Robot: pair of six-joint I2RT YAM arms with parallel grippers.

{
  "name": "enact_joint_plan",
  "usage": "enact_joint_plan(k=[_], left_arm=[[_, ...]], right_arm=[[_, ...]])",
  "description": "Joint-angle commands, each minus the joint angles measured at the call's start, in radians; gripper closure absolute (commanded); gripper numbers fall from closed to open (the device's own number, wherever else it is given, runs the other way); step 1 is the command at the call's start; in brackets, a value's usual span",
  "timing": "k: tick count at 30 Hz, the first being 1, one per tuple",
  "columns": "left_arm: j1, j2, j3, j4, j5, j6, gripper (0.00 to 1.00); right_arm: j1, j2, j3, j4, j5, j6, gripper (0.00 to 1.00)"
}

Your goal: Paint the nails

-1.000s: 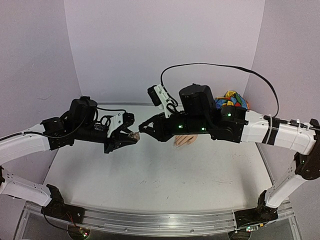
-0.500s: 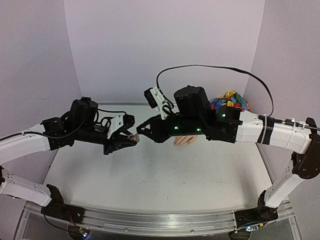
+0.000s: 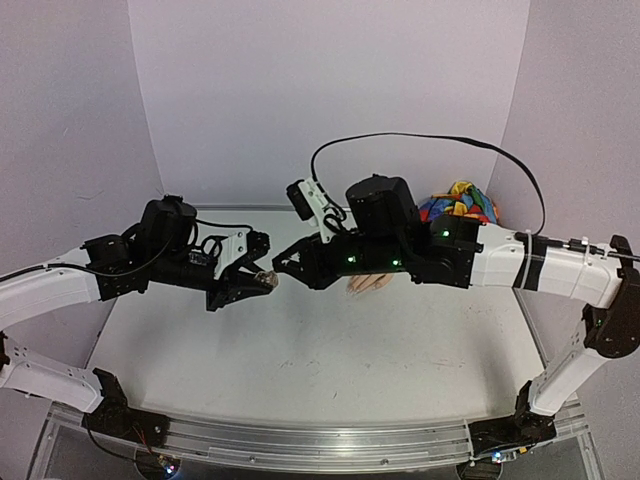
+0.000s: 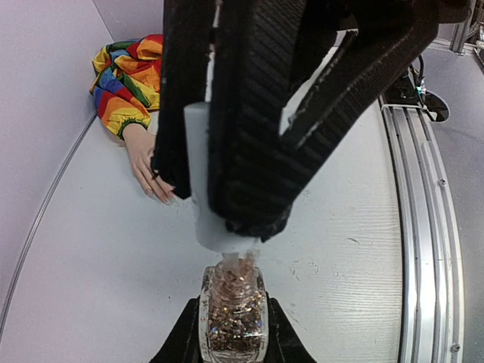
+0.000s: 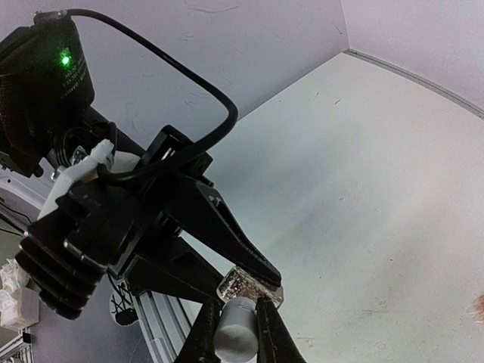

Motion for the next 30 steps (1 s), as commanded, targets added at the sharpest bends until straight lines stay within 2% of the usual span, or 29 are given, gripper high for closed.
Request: enact_joint_plan(k=[1, 17, 22, 28, 30], left_arm=[[-0.006, -0.019, 0.032, 0.058, 0.014, 0.007, 1.0], [-0.006, -0.013, 0.041, 0.06, 0.025, -0.008, 1.0], [-0.006, -0.013, 0.045, 0.077, 0.012, -0.027, 1.0], [-0.007, -0.019, 0.06, 0.102, -0.024, -0.082, 1.0], [-0.007, -0.021, 0.073, 0.101, -0.044, -0.128, 1.0]], right_arm=[[0.016, -0.05, -0.032, 0.018, 0.006, 0.009, 1.0], [0.019, 0.062, 0.048, -0.019, -0.005, 0.004, 1.0], [0.019, 0.123, 0.057, -0.016, -0.028, 0.071, 1.0], [0.019, 0.144, 0.036, 0.003, 0.048, 0.256, 0.85], [0.019, 0.106, 0.024, 0.009, 0.082, 0.27, 0.73]])
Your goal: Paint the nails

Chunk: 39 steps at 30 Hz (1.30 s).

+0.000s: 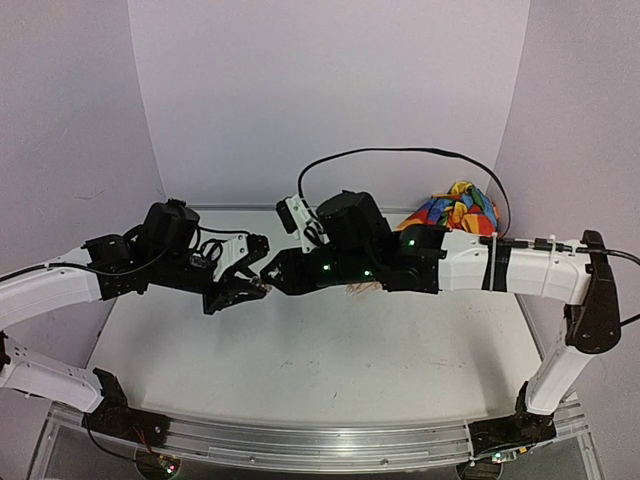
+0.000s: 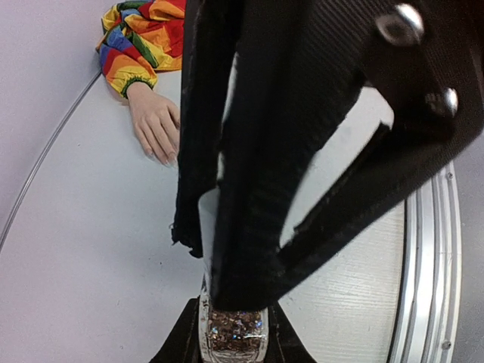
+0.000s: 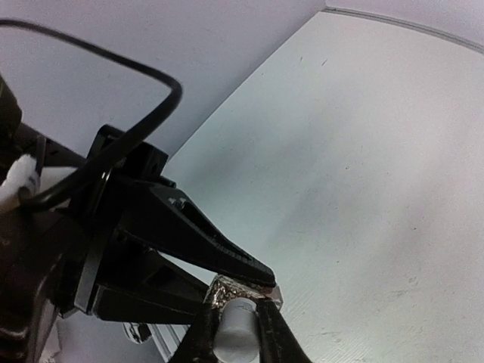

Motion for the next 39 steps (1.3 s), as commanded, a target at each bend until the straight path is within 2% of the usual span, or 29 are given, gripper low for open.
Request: enact_joint_plan(k=[1, 5, 7, 8, 9, 11, 14, 17, 19, 25, 31, 35, 39], left_arm=[[-0.014, -0.025, 0.08, 0.181, 0.01, -0.101, 1.0], [-0.007, 0.007, 0.098, 0.149, -0.027, -0.209, 1.0], [0.012, 0.021, 0.082, 0.139, -0.033, -0.271, 1.0], [0.017, 0.029, 0.072, 0.139, -0.009, -0.297, 1.0], [0.018, 0.035, 0.062, 0.141, 0.021, -0.323, 1.0], [0.018, 0.047, 0.047, 0.163, 0.114, -0.37, 1.0], [0.019, 0.063, 0.056, 0.179, 0.34, -0.39, 1.0], [0.018, 0.071, 0.073, 0.187, 0.512, -0.397, 1.0], [0.019, 0.073, 0.079, 0.188, 0.569, -0.402, 1.0], [0.018, 0.109, 0.093, 0.187, 0.677, -0.415, 1.0], [0.018, 0.116, 0.098, 0.192, 0.689, -0.407, 1.0], [0.018, 0.106, 0.096, 0.198, 0.691, -0.4, 1.0], [0.018, 0.095, 0.087, 0.202, 0.687, -0.392, 1.0]], right_arm=[[0.007, -0.042, -0.016, -0.007, 0.073, 0.101, 0.64], [-0.038, -0.173, -0.083, 0.001, 0.058, -0.007, 0.27], [-0.07, -0.24, -0.132, 0.017, -0.004, -0.092, 0.09], [-0.08, -0.273, -0.153, 0.023, -0.033, -0.141, 0.03], [-0.089, -0.301, -0.175, 0.035, -0.069, -0.206, 0.02], [-0.121, -0.339, -0.211, 0.068, -0.197, -0.297, 0.02], [-0.191, -0.363, -0.257, 0.15, -0.444, -0.379, 0.02], [-0.251, -0.317, -0.243, 0.209, -0.682, -0.399, 0.11], [-0.252, -0.282, -0.227, 0.255, -0.76, -0.406, 0.15], [-0.248, -0.18, -0.192, 0.395, -0.908, -0.355, 0.3], [-0.217, -0.125, -0.171, 0.451, -0.947, -0.332, 0.37], [-0.204, -0.087, -0.156, 0.465, -0.958, -0.32, 0.46], [-0.19, -0.064, -0.143, 0.498, -0.969, -0.301, 0.6]])
